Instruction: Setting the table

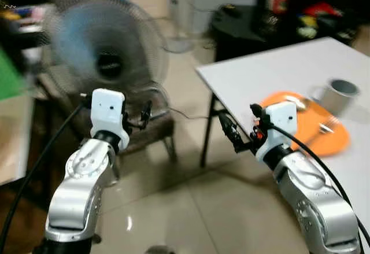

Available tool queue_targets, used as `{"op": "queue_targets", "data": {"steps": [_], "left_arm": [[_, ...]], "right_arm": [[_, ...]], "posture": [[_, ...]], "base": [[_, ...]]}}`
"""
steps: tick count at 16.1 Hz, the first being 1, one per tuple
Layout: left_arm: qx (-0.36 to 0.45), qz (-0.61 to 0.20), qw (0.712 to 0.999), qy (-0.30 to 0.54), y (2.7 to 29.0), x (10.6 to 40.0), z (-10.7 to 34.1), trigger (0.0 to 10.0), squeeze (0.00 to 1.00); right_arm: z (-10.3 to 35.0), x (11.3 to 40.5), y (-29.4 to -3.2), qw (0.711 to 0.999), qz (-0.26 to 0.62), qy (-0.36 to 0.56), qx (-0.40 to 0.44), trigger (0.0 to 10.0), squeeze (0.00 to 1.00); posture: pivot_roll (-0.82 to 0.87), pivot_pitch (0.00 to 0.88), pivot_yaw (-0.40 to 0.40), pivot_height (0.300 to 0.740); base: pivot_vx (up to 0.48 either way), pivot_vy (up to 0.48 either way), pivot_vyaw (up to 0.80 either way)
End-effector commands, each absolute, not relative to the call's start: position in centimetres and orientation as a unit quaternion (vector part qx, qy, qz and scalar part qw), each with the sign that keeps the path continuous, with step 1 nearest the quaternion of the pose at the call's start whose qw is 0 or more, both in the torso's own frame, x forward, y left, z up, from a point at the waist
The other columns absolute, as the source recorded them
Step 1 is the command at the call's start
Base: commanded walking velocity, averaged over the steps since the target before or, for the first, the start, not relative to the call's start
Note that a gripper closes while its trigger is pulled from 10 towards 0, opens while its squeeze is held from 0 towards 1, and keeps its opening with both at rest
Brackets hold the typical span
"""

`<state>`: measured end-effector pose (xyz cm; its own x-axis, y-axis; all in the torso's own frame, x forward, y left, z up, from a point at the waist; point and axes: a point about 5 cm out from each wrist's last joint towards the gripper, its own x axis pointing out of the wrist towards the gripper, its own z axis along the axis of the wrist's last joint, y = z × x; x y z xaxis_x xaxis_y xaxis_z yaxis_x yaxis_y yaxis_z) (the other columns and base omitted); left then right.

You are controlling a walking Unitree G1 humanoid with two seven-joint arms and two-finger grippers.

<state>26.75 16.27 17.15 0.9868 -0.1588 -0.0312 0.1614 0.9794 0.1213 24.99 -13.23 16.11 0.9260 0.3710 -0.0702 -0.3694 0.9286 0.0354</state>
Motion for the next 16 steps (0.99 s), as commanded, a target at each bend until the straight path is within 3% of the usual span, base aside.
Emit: {"op": "queue_targets", "data": {"steps": [1, 10, 11, 12, 16], "left_arm": [[0.075, -0.065, 0.995, 0.014, 17.1, 26.6, 17.1, 10.0, 0.00], [0.068, -0.076, 0.994, 0.030, 16.4, 26.0, 16.3, 10.0, 0.00], [0.059, -0.076, 0.995, 0.032, 16.5, 26.0, 16.1, 10.0, 0.39], [0.044, -0.080, 0.995, 0.034, 16.5, 26.1, 16.2, 10.0, 1.00], [0.053, -0.062, 0.996, 0.018, 16.8, 26.5, 16.7, 10.0, 1.00]], "right_arm": [[16.1, 25.0, -13.1, 0.982, 0.184, 0.033, 0.012, 10.0, 1.00], [15.2, 24.5, -12.9, 0.982, 0.179, 0.045, 0.032, 10.0, 1.00], [14.9, 24.5, -12.7, 0.982, 0.178, 0.047, 0.033, 10.0, 1.00], [14.7, 24.6, -12.6, 0.983, 0.176, 0.049, 0.033, 10.0, 1.00], [14.6, 24.7, -12.6, 0.983, 0.168, 0.049, 0.046, 10.0, 1.00]], "posture": [[0.07, 0.000, 0.031, 0.740], [0.08, 0.000, 0.018, 0.740], [0.08, 0.000, 0.030, 0.740], [0.07, 0.000, 0.041, 0.740], [0.08, 0.000, 0.044, 0.740]], "base": [[0.000, 0.000, 0.80], [0.000, 0.000, 0.80], [0.000, 0.000, 0.80], [0.000, 0.000, 0.80], [0.000, 0.000, 0.80]]}}
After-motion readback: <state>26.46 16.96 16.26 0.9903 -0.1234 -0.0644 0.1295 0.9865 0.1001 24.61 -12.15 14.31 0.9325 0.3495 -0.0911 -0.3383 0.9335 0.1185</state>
